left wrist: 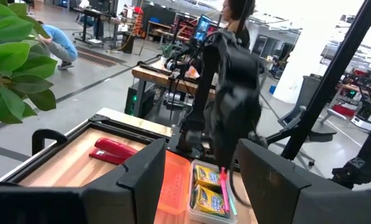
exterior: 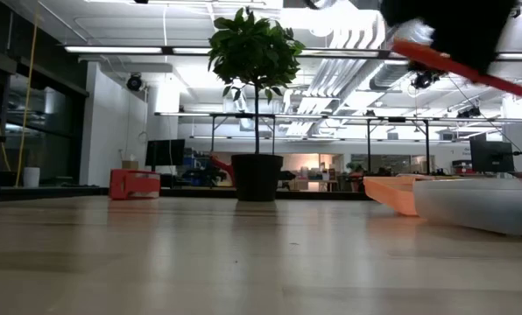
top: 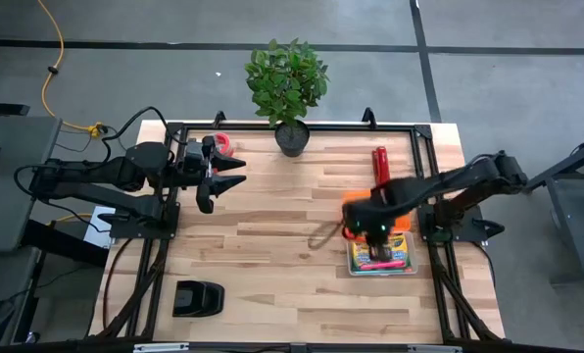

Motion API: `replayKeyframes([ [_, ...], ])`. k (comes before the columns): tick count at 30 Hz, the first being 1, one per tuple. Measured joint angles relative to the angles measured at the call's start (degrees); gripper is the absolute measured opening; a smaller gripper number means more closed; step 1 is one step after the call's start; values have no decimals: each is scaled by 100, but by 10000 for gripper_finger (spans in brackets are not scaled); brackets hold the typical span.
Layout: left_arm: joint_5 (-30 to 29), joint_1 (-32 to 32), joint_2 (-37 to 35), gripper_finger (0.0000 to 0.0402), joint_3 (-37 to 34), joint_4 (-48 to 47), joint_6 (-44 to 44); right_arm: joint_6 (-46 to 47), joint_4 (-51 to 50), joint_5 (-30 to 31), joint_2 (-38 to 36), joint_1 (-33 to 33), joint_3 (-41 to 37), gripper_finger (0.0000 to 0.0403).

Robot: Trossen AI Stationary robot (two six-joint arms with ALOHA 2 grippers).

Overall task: Pack school essentials
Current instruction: Put the orange pen into the orange supply box

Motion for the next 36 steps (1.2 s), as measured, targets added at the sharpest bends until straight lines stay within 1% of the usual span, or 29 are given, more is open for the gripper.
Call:
replayKeyframes([
  [2, 0, 0, 0, 188, -1, 2, 0, -11, 21, -293, 23, 174, -421, 0],
  [5, 0, 0, 0, 188, -2, 3, 0, -32, -110, -250, 29, 329, -908, 0],
  [7, -27, 0, 0, 188, -2, 4, 0, -16, -145, -218, 29, 357, -1110, 0],
  [11, -49, 0, 0, 188, -2, 4, 0, -293, 49, -622, 47, 410, -1515, 0],
  [14, -52, 0, 0, 188, -2, 4, 0, -399, 280, -657, 165, 477, -1762, 0],
  [18, -80, 0, 0, 188, -2, 4, -2, -421, 455, -470, 426, 487, -1809, 0],
  [22, -152, 0, 0, 188, -2, 4, -2, -515, 682, -486, 711, 487, -1803, 0],
  [25, -157, 0, 0, 188, -2, 4, -2, -586, 676, -590, 872, 487, -1802, 0],
  [32, -166, 0, 0, 188, -2, 4, -1, -777, 632, -863, 888, 487, -1799, 1],
  [36, -166, 0, 0, 188, -2, 2, 0, -544, 632, -865, 888, 487, -1799, 22],
])
